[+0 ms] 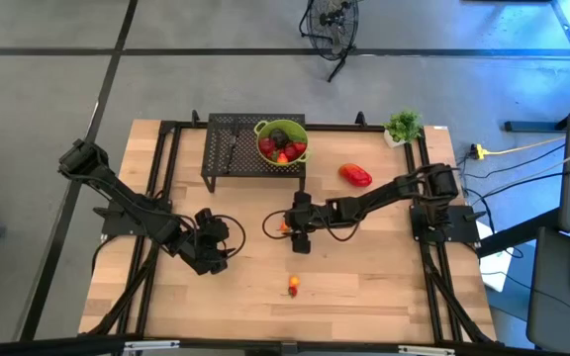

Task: Pick & Place Fruit
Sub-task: Put the pear into the green strainer bowl on the shelf

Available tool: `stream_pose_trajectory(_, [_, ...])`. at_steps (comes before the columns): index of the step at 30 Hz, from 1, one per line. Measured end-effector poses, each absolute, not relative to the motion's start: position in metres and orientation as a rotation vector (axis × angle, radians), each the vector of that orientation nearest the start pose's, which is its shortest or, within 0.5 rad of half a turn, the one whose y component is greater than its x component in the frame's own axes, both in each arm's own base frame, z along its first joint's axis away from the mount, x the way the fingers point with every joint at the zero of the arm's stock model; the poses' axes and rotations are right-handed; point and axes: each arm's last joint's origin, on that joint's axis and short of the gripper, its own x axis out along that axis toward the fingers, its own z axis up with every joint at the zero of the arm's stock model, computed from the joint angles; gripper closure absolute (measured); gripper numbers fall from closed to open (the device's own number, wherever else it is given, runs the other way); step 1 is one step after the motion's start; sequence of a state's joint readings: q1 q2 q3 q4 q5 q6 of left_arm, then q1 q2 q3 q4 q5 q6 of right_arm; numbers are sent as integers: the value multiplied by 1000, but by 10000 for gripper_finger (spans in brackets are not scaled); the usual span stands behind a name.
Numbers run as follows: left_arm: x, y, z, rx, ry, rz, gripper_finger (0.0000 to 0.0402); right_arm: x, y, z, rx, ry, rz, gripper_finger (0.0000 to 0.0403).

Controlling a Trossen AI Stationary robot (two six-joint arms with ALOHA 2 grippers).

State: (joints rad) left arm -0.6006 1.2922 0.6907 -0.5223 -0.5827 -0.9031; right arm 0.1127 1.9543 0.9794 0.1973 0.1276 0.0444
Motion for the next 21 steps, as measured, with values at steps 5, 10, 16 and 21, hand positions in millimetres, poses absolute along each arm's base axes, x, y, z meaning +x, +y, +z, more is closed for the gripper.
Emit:
stream_pose_trajectory(5, [193, -113, 185, -212, 832, 387, 89, 374, 38, 104, -52, 779, -28, 127])
stream_pose_trajectory(10, [193, -113, 185, -210, 828, 390, 89, 372, 36, 102, -45, 804, -23, 135])
stream_pose_trajectory(16, [193, -113, 185, -208, 825, 393, 89, 372, 36, 102, -42, 804, -25, 168])
stream_pose_trajectory(21, [193, -113, 185, -208, 825, 393, 89, 375, 35, 105, -41, 768, -25, 185])
